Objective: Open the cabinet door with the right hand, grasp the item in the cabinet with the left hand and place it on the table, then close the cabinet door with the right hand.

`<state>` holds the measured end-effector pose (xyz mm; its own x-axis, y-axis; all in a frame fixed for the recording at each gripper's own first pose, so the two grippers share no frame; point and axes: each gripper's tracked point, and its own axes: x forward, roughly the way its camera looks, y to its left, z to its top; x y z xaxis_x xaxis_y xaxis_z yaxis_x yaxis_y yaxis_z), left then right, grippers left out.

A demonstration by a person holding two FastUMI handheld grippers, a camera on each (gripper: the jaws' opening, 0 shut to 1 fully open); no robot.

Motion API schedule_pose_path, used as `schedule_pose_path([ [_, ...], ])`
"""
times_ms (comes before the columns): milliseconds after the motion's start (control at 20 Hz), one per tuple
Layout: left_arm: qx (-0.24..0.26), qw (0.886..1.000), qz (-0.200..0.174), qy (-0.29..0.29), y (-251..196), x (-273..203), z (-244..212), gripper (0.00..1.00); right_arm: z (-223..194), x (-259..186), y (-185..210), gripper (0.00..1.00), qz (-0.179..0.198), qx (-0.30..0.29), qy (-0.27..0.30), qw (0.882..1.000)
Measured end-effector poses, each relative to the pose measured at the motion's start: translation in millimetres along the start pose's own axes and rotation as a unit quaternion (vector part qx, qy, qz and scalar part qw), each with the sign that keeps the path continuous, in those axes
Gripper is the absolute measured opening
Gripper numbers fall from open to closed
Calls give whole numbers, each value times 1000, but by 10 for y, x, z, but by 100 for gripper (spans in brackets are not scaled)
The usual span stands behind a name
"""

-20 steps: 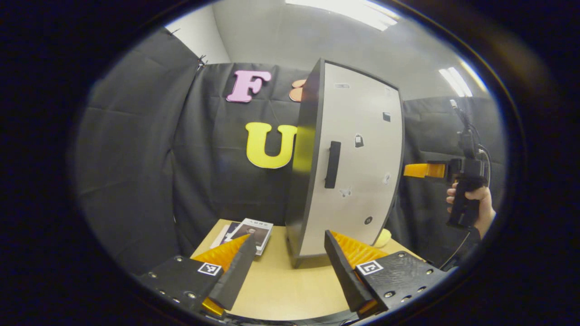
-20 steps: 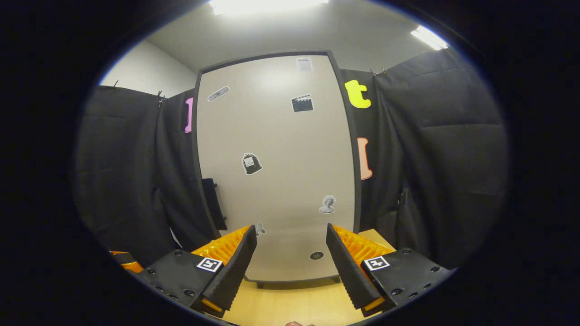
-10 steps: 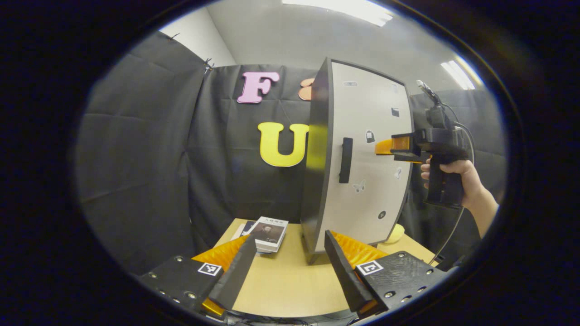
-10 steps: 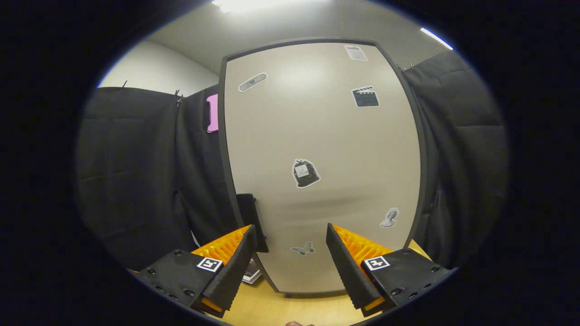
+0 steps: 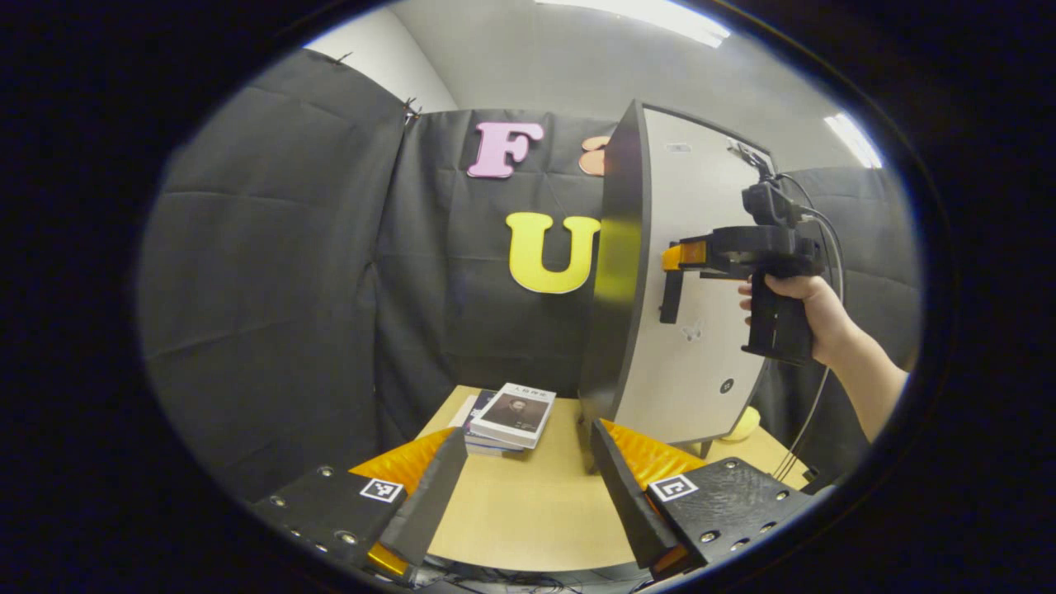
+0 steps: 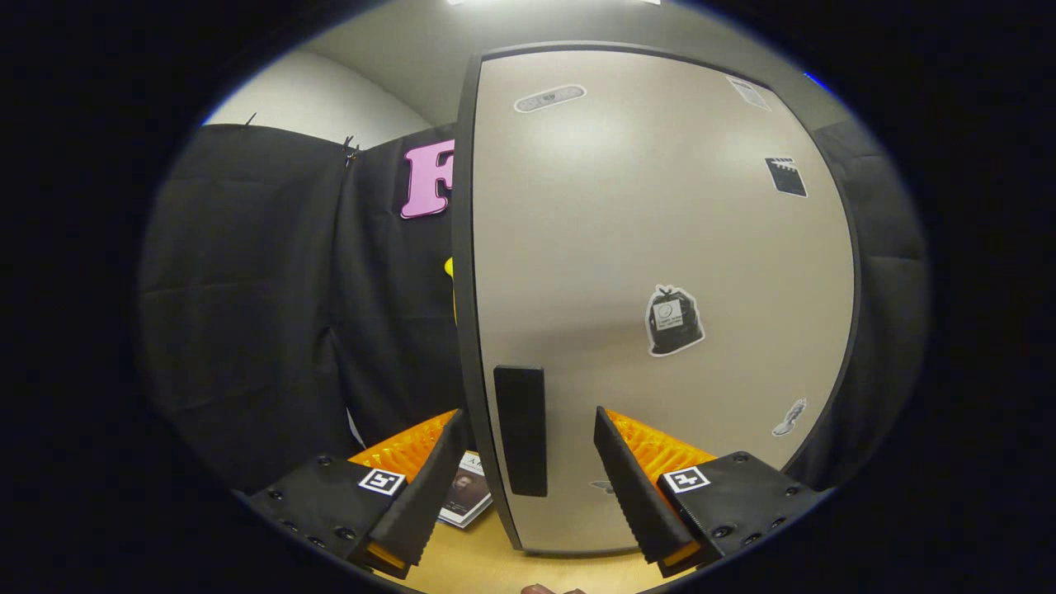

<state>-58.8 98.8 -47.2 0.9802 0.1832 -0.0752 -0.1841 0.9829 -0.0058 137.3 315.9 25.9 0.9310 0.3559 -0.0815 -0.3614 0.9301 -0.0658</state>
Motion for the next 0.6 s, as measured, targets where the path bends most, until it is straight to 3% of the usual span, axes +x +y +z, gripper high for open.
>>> schedule_pose_path([
  [250,-7,1000,22,7,210,-60,-77,91,-74,232,-68,97,-39,-3,8,999],
  [400,-11,999,34,12,325,-83,-132,92,-123,305,-68,72,-49,2,18,999],
  [450,-10,999,36,12,340,-82,-132,91,-137,323,-41,69,-45,4,21,999],
  [500,-8,999,38,12,349,-84,-129,92,-159,339,-7,55,-37,3,25,999],
  [600,-1,999,40,11,345,-95,-120,91,-167,328,-6,39,-41,-17,27,999],
])
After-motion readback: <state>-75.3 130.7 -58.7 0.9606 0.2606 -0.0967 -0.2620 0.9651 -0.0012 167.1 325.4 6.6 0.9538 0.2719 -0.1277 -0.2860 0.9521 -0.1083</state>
